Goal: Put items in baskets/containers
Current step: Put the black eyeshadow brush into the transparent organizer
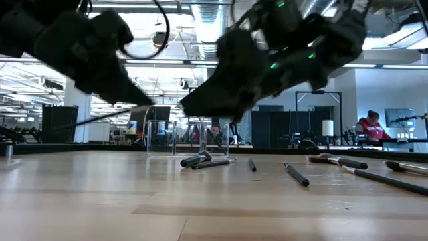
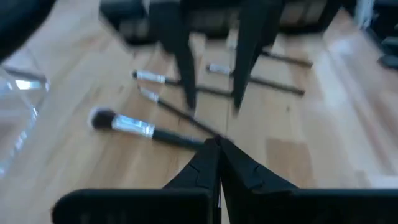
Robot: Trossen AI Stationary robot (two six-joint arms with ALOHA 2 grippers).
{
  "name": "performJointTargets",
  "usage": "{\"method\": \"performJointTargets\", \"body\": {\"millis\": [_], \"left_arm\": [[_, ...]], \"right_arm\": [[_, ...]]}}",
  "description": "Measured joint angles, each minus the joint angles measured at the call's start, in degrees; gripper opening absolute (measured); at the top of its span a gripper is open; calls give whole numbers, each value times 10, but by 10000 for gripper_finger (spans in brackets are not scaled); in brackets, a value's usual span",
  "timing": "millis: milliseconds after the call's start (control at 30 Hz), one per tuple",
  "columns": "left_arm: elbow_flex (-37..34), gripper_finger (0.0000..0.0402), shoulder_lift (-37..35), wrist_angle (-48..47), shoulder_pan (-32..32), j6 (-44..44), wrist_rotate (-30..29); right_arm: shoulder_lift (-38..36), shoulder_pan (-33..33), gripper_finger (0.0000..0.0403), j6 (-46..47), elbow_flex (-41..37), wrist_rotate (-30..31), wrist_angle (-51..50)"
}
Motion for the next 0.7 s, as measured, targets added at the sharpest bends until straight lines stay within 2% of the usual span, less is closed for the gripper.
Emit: {"method": "performJointTargets", "body": {"millis": [167,300,567,700], "left_arm": [[0,8,-55,23,-1,56,0],[0,9,-97,43,-2,89,2],[1,9,-172,80,-2,163,4],[1,8,-186,81,-2,183,4]], "right_arm": [[53,0,135,-30,79,2,5],[53,2,127,-65,117,10,5],[46,2,124,-150,155,35,50],[47,1,124,-156,165,36,64]]}}
